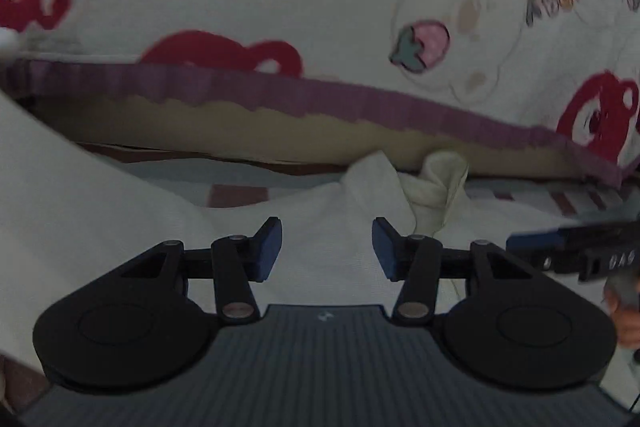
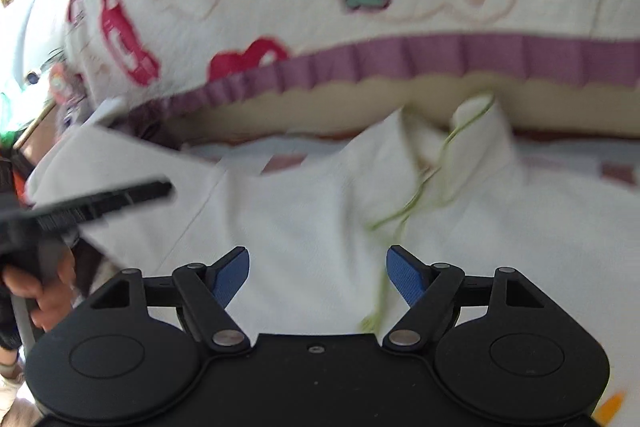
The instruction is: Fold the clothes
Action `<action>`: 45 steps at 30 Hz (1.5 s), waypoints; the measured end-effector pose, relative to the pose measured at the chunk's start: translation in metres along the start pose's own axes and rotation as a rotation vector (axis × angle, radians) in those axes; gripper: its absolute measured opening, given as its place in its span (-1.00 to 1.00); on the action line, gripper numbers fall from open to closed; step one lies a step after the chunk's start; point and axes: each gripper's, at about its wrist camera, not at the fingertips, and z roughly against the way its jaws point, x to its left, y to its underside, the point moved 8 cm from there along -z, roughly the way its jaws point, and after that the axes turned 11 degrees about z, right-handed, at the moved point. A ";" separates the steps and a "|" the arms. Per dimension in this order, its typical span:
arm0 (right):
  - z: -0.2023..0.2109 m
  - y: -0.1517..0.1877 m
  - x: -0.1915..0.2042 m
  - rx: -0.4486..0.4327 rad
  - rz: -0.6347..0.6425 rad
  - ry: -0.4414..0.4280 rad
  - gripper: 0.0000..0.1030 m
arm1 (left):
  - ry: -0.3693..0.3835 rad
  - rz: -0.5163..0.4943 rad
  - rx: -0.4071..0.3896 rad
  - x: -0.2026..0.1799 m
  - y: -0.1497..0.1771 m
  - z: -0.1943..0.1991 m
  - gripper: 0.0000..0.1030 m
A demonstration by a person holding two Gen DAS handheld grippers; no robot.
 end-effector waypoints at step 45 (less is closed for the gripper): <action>0.021 -0.006 -0.162 -0.201 -0.184 0.279 0.06 | 0.247 0.171 0.086 -0.075 -0.035 -0.169 -0.25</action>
